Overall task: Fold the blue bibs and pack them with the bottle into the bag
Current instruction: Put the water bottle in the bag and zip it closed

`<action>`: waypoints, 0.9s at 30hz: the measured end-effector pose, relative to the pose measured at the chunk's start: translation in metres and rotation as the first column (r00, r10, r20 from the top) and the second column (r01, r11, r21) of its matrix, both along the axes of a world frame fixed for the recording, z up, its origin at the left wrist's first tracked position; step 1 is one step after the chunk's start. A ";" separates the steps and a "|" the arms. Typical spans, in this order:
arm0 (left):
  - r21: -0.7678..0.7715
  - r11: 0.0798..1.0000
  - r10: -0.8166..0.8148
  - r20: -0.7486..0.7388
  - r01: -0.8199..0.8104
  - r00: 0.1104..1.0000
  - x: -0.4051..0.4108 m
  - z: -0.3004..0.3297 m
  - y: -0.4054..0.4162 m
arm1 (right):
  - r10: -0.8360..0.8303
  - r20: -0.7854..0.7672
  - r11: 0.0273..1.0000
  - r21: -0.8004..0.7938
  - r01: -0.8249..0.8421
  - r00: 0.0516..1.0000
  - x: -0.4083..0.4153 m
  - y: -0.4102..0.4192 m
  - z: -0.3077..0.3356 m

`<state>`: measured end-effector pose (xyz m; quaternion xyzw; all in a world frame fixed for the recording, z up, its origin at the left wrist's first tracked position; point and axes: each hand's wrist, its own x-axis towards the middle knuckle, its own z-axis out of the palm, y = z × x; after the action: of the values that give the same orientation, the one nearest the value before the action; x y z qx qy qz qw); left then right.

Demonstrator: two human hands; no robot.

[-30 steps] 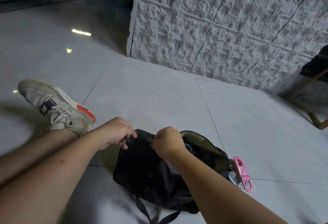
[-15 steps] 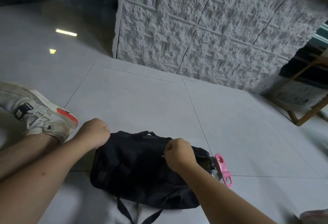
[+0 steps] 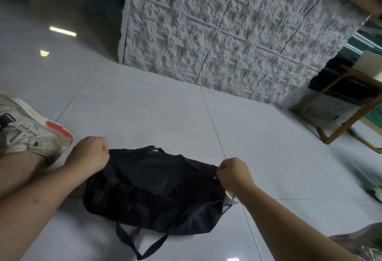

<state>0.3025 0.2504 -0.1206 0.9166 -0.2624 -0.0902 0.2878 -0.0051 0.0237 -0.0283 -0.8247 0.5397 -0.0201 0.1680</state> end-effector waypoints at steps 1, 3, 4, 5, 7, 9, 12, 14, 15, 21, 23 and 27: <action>0.000 1.000 -0.004 0.014 0.004 1.000 0.000 -0.001 0.000 | -0.016 0.003 1.000 0.006 0.016 1.000 -0.004 -0.003 0.000; -0.003 1.000 -0.007 0.036 0.007 0.999 0.000 -0.005 -0.001 | -0.044 0.013 0.999 0.020 0.043 0.999 -0.011 -0.008 -0.002; -0.003 1.000 -0.003 0.039 0.003 0.999 0.000 -0.007 -0.001 | -0.058 0.018 0.998 0.028 0.057 0.998 -0.016 -0.010 -0.003; 0.001 1.000 0.006 0.035 -0.006 0.999 -0.001 -0.009 -0.001 | -0.073 0.026 0.997 0.036 0.072 0.997 -0.020 -0.012 -0.004; 0.014 1.000 0.023 0.017 -0.023 1.000 -0.001 -0.012 -0.001 | -0.097 0.045 0.994 0.048 0.095 0.994 -0.026 -0.015 -0.007; 0.013 1.000 0.023 0.005 -0.023 1.000 -0.001 -0.015 -0.001 | -0.110 0.059 0.993 0.045 0.108 0.992 -0.031 -0.016 -0.011; 0.031 0.999 0.031 0.014 -0.031 0.999 -0.001 -0.018 -0.001 | -0.126 0.070 0.992 0.020 0.125 0.990 -0.033 -0.014 -0.015; 0.058 0.998 0.038 0.017 -0.039 0.999 -0.002 -0.018 -0.003 | -0.131 0.057 0.991 0.005 0.131 0.990 -0.035 -0.013 -0.016; 0.064 0.997 0.041 0.013 -0.041 0.999 -0.002 -0.017 -0.004 | -0.135 0.051 0.991 -0.003 0.135 0.990 -0.035 -0.013 -0.016; 0.106 0.993 0.060 -0.017 -0.058 0.998 -0.002 -0.015 -0.004 | -0.177 0.040 0.984 -0.019 0.178 0.983 -0.033 -0.008 -0.020; 0.080 0.995 0.063 -0.020 -0.061 0.998 -0.002 -0.017 -0.003 | -0.168 0.037 0.986 0.000 0.168 0.985 -0.033 -0.008 -0.021; 0.028 0.998 0.064 -0.018 -0.064 0.998 0.002 -0.020 -0.002 | -0.147 0.067 0.989 0.000 0.147 0.987 -0.035 -0.006 -0.021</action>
<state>0.3041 0.2480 -0.1407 0.9275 -0.2289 -0.0933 0.2804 -0.0405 0.0178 -0.0494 -0.7818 0.5932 -0.0611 0.1820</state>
